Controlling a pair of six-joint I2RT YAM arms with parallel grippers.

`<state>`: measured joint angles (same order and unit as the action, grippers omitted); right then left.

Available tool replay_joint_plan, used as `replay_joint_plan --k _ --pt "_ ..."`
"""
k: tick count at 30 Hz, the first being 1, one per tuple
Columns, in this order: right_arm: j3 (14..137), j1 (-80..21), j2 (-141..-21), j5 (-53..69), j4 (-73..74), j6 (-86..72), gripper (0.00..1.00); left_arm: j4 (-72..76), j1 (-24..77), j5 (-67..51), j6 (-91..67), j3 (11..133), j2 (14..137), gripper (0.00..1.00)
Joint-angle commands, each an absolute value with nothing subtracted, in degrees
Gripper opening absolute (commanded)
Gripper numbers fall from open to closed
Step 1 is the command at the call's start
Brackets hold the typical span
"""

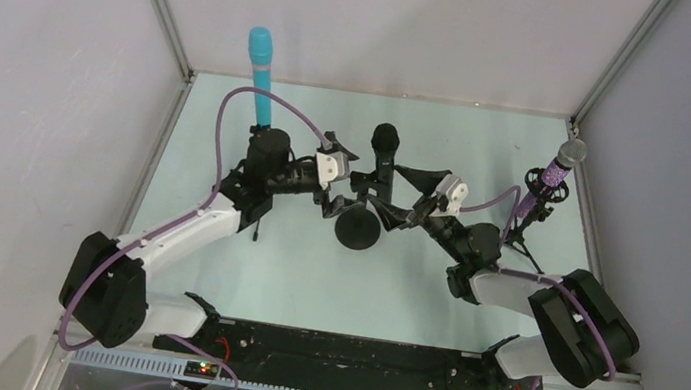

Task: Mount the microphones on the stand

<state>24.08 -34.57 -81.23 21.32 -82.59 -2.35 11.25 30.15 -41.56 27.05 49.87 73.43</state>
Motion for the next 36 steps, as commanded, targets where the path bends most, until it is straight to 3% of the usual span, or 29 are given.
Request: replay_joint_plan --k 1,10,22,36 --pt "25.76 -34.90 -79.11 21.43 -84.97 -3.32 0.90 16.55 30.46 -38.72 25.02 47.47 69.78 1.00" --pt "25.22 -34.94 -76.73 21.22 -84.82 -6.14 0.98 20.72 30.51 -33.31 20.23 42.18 64.59 1.00" --pt "21.83 -34.79 -70.80 20.53 -83.70 -10.79 0.99 24.73 30.49 -27.18 6.28 34.91 59.99 1.00" --pt "18.96 -34.67 -51.79 17.51 -59.37 -7.21 1.00 27.32 30.50 -24.65 -3.39 32.03 63.16 0.98"
